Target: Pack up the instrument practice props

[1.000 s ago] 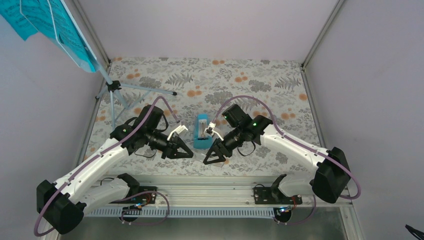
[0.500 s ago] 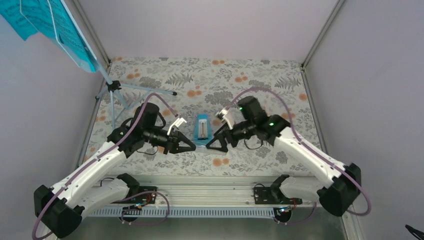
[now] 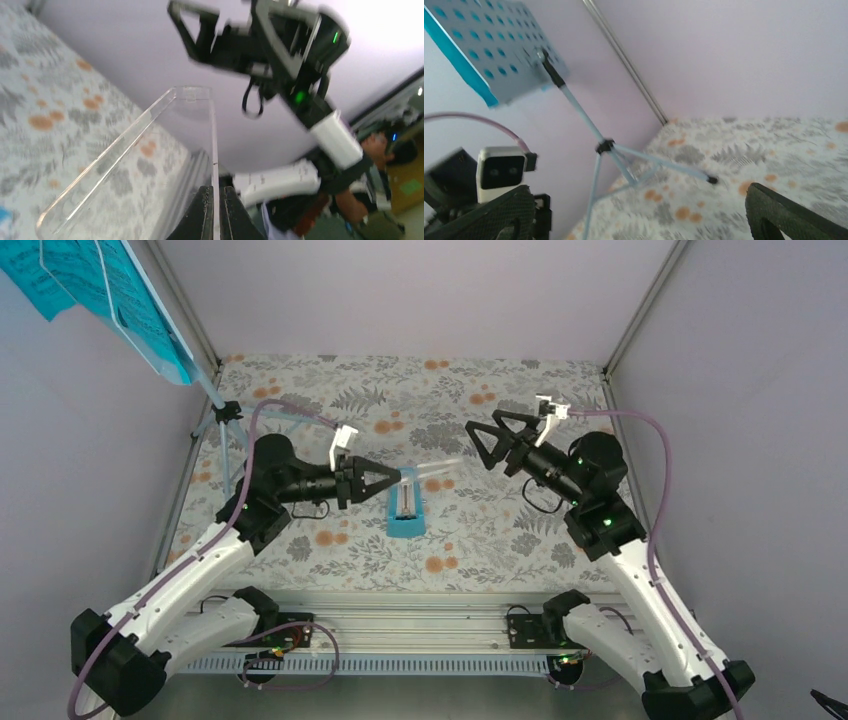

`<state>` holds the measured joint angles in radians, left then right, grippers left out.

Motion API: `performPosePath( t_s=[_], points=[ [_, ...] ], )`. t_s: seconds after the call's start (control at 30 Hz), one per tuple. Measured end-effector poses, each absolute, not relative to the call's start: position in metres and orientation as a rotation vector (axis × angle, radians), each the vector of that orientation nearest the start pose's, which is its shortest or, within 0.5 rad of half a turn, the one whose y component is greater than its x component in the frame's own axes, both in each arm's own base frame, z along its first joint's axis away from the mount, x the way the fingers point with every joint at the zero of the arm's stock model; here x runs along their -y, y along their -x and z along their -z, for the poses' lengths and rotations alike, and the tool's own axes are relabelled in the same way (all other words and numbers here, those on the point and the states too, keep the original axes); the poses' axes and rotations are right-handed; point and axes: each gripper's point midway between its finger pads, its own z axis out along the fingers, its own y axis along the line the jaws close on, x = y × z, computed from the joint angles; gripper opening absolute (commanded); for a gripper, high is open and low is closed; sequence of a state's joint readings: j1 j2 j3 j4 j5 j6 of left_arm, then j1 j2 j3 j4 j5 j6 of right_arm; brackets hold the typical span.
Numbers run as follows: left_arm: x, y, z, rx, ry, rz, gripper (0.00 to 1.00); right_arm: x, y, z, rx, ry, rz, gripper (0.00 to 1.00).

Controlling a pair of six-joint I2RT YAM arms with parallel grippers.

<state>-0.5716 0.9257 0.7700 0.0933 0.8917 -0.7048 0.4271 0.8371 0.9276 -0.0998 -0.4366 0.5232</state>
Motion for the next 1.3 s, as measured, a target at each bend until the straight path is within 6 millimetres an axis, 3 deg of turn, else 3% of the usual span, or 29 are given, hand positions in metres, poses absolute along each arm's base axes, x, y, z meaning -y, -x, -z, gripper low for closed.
performPosePath(
  t_s=[0.13,0.27,0.53,0.8,0.87,0.97,1.07,1.3],
  points=[
    [0.270,-0.197,-0.369,-1.644,-0.526,1.660,0.02,-0.197,-0.259,-0.391,-1.567,0.194,-1.188,1.00],
    [0.266,-0.208,-0.394,-1.516,-0.431,1.701,0.02,-0.220,-0.256,-0.386,-1.520,0.221,-1.303,1.00],
    [0.262,-0.218,-0.395,-1.449,-0.328,1.757,0.02,-0.259,-0.232,-0.414,-1.348,0.317,-1.473,1.00],
    [0.255,-0.212,-0.409,-1.394,-0.320,1.748,0.02,-0.279,-0.248,-0.407,-1.340,0.259,-1.533,0.98],
    [0.254,-0.212,-0.410,-1.389,-0.322,1.748,0.02,-0.288,-0.248,-0.408,-1.340,0.268,-1.549,0.96],
    [0.254,-0.212,-0.410,-1.387,-0.322,1.747,0.02,-0.297,-0.246,-0.415,-1.325,0.281,-1.573,0.84],
    [0.253,-0.211,-0.411,-1.379,-0.319,1.745,0.02,-0.298,-0.244,-0.424,-1.293,0.277,-1.581,0.75],
    [0.251,-0.208,-0.415,-1.355,-0.320,1.749,0.02,-0.298,-0.244,-0.430,-1.254,0.259,-1.582,0.80]
  ],
)
